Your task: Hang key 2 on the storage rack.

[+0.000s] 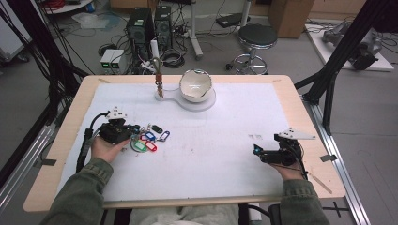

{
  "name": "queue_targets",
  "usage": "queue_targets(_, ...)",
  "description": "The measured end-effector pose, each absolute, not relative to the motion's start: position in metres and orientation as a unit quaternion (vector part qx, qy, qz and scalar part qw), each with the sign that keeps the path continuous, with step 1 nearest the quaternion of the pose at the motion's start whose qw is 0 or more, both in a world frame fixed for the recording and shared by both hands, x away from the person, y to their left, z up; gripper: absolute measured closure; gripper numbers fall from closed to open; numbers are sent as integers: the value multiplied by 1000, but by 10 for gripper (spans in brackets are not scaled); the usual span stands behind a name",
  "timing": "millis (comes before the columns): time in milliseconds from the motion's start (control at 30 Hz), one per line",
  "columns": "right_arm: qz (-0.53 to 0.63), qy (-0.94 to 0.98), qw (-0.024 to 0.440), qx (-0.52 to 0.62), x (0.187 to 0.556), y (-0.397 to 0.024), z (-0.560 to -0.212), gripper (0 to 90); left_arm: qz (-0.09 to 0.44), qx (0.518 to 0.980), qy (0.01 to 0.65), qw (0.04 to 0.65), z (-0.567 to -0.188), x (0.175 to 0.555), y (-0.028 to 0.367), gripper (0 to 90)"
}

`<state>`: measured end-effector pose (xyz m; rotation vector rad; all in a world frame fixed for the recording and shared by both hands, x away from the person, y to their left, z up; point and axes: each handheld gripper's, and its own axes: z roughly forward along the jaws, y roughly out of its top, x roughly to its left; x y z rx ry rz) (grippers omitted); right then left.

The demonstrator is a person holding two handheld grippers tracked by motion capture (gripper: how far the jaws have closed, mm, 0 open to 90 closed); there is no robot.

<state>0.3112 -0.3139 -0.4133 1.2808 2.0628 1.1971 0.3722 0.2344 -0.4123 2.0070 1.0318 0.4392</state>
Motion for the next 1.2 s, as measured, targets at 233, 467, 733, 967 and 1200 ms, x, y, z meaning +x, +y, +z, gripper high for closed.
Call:
queue_targets(233,433,743,215,462,311,-314,-413,10,180,776,418,437,-404,370,241,878)
queue_targets(467,434,744,216,461,311,-314,-413,10,187,756,426,460,-394,367,247,879)
queue_targets(733,433,743,217,462,311,-313,-412,10,198,746,426,472,-385,363,245,879)
queue_targets(967,431,744,218,462,311,-313,-412,10,202,742,417,484,-372,361,247,878)
queue_targets(1200,430,746,221,459,311,-313,-413,10,198,735,405,507,-359,361,249,878)
